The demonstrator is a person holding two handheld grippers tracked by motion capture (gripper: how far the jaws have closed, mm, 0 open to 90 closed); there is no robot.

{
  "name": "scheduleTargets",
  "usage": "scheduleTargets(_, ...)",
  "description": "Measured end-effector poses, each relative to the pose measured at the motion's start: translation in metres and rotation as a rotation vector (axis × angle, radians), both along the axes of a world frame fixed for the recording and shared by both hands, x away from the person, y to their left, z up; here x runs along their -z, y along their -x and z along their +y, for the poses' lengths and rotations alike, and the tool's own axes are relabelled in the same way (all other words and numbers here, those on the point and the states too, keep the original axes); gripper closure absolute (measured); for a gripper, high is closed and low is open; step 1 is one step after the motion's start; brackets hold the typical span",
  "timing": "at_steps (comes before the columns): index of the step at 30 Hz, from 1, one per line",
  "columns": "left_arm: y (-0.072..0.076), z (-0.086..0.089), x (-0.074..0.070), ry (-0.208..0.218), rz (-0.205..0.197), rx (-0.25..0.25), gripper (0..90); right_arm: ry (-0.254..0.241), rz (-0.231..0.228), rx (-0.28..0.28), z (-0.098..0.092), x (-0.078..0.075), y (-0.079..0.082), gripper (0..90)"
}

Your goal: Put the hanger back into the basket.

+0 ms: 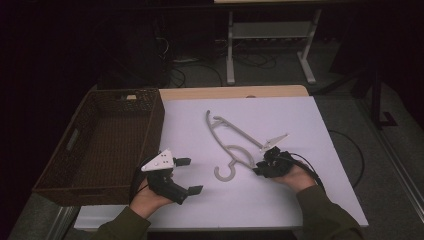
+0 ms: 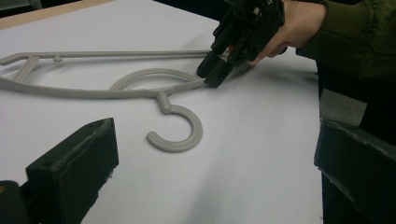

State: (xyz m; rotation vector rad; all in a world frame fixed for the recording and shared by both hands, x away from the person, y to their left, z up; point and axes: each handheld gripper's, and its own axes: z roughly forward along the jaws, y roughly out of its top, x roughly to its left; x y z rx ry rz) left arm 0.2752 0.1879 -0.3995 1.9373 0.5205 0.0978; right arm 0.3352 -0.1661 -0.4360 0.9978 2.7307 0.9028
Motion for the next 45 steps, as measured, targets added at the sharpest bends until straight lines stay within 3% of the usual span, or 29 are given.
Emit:
scheduleTargets(6,0.000,0.000,0.000,0.001,0.005,-0.001,0.0,0.010,-0.012,-0.030,0.001,0.000,0.001,78.7)
scheduleTargets(20,-0.001,0.000,0.001,0.003,0.009,0.000,0.0,-0.012,-0.009,-0.111,0.003,0.000,0.001,80.8)
scheduleTargets(27,-0.001,0.000,0.001,-0.003,0.007,0.005,0.0,-0.016,-0.040,-0.244,0.014,0.000,0.009,80.7)
scheduleTargets(34,0.000,0.000,0.001,0.003,0.010,0.001,0.0,-0.026,-0.024,-0.339,0.022,-0.001,0.023,80.7)
scheduleTargets(42,0.000,0.000,0.001,-0.001,0.008,0.003,0.0,-0.010,-0.011,-0.387,0.029,0.001,0.034,79.6)
scheduleTargets(45,0.000,0.000,0.001,0.000,0.009,0.003,0.0,-0.032,0.006,-0.374,0.027,0.001,0.033,70.2)
